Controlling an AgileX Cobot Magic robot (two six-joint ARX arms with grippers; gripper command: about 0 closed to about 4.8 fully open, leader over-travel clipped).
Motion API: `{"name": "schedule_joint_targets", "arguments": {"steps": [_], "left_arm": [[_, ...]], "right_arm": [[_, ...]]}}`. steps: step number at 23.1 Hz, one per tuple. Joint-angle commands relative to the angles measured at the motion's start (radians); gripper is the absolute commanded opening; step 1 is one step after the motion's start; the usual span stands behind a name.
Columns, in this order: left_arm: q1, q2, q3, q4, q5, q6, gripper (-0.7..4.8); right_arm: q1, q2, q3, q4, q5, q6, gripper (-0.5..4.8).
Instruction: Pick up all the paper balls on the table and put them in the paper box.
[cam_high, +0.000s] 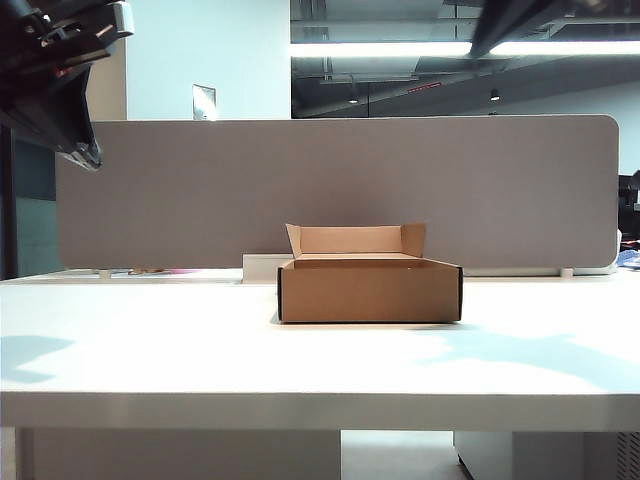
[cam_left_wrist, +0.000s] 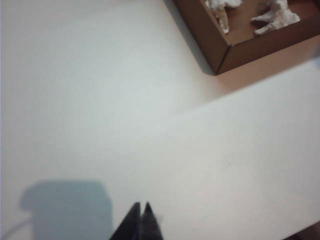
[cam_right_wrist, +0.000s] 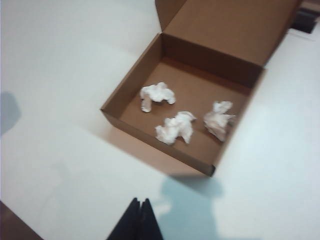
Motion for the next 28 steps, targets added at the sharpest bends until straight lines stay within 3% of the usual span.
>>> {"name": "schedule_joint_targets", "arguments": {"steps": [1, 7, 15, 20, 28], "left_arm": [[-0.001, -0.006, -0.001, 0.023, 0.048, -0.004, -0.06], [-0.002, -0.006, -0.002, 0.023, 0.090, -0.008, -0.06], [-0.002, -0.006, -0.002, 0.025, 0.090, -0.007, -0.06], [-0.002, -0.006, -0.002, 0.023, 0.106, -0.007, -0.06], [-0.002, -0.008, -0.002, 0.018, 0.135, -0.007, -0.06]], "right_arm": [[-0.011, -0.210, -0.196, 0.058, 0.024, 0.042, -0.09], [-0.011, -0.495, -0.468, 0.173, 0.026, 0.162, -0.09], [-0.011, -0.890, -0.793, 0.280, 0.209, 0.282, -0.09], [-0.011, -1.049, -0.893, 0.275, 0.243, 0.320, -0.09], [-0.011, -1.201, -1.064, 0.310, 0.387, 0.320, -0.09]]}}
